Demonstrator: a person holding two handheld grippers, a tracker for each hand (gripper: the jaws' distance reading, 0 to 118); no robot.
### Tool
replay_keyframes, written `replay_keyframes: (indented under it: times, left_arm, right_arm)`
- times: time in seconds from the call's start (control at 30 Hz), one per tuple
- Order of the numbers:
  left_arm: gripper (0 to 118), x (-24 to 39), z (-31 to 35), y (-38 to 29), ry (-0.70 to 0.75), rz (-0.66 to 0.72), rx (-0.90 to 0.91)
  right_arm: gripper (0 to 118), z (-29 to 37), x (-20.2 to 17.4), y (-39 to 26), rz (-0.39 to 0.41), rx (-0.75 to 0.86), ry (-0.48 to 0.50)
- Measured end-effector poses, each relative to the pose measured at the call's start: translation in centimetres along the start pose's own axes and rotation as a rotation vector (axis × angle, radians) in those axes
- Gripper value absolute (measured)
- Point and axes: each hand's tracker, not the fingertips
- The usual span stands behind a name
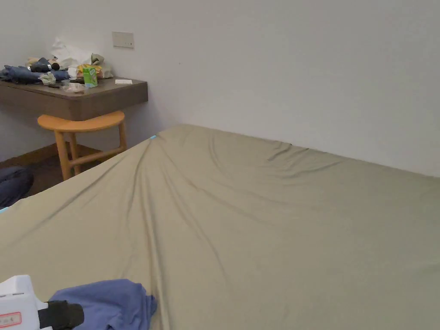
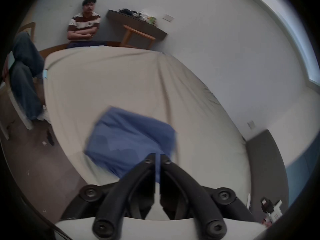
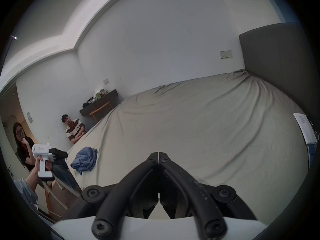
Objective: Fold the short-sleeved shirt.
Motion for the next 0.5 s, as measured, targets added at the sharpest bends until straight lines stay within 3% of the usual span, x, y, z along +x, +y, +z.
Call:
replay_keyframes:
  times: [0.23,0.37,0.5]
  left_arm:
    - [0,14.0,-0.8,-10.5,-0.103,-0.332,-0.045]
    - [0,23.2,-0.1,-15.9,-0.084,-0.654,0.158]
    - [0,29.7,1.6,-19.0,-0.154,-0.775,0.387]
  right_arm:
    - [1,5.3,2.6,-2.3,0.029,0.085,-0.127]
    - [1,8.7,3.5,-2.4,0.062,0.191,-0.242]
    - [1,12.4,3.3,-0.8,0.112,0.353,-0.358]
